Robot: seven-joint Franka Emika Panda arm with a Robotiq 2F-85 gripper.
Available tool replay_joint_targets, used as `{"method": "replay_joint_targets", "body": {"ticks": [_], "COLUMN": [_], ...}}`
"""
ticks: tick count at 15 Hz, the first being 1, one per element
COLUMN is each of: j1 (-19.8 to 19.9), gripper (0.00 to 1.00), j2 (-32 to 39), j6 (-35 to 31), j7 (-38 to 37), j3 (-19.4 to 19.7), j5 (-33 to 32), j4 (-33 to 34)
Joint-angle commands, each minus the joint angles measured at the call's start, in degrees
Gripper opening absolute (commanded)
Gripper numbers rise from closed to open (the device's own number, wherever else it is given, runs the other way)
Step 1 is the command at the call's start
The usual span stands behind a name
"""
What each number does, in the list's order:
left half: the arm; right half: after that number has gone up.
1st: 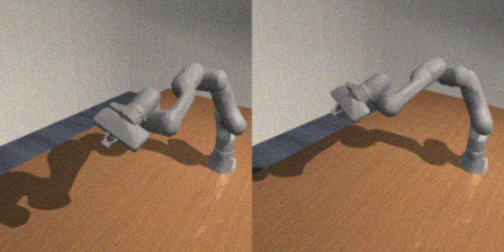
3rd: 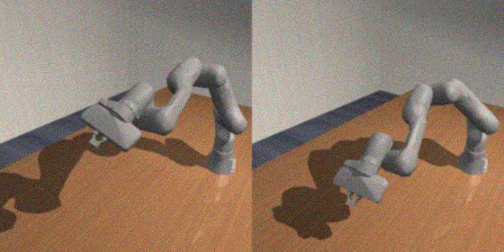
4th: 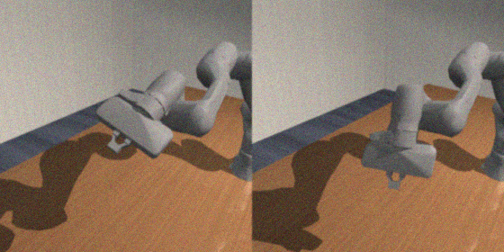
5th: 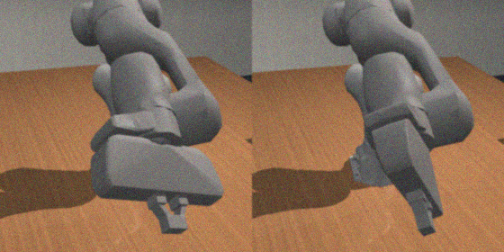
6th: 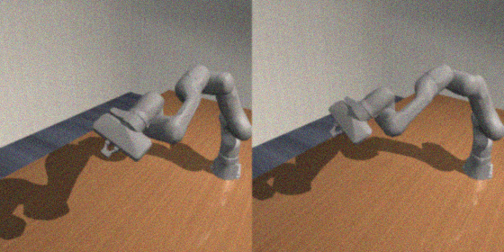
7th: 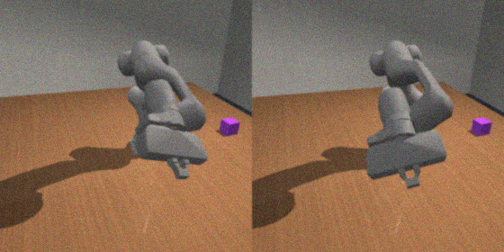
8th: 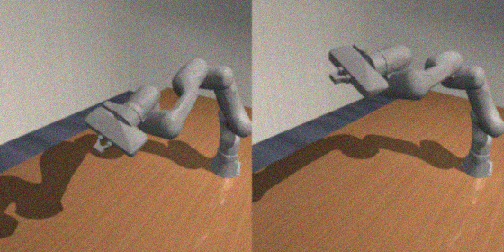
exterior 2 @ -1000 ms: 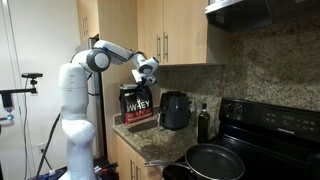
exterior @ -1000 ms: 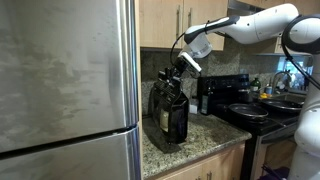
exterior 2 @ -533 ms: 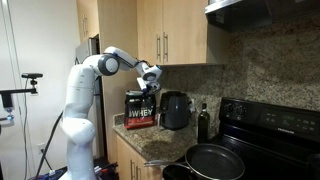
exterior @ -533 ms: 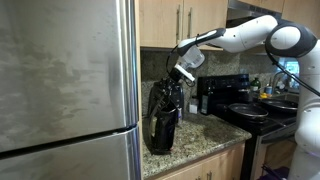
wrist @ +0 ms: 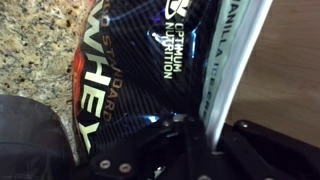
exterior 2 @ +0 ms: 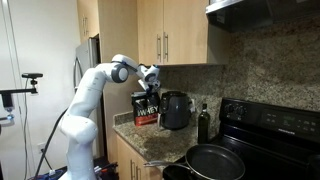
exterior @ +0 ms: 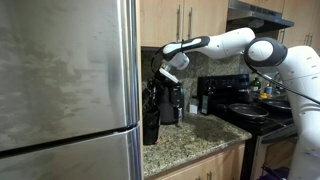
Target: Put the Whey protein bag away to the side of the counter
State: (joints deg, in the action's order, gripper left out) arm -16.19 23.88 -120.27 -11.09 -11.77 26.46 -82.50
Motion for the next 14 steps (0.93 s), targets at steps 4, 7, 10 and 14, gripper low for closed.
{"method": "replay_joint_targets", "body": {"ticks": [4,7,10,14], "j1": [0.61,-0.04,-0.43,-0.49], "gripper": [0.00,0.00,0.00,0.00], "j2": [2.70,5.70,9.29,14.03], "j6": [-1.30,-7.57,-15.33,-24.78], "j7": [0.38,2.63,4.75,8.31], "j3": [-0.63,-1.55,-2.82,-3.80], "j5": [-1.24,-0.37,-0.39,-1.80], "j4": [0.79,4.79,8.28,12.09]}}
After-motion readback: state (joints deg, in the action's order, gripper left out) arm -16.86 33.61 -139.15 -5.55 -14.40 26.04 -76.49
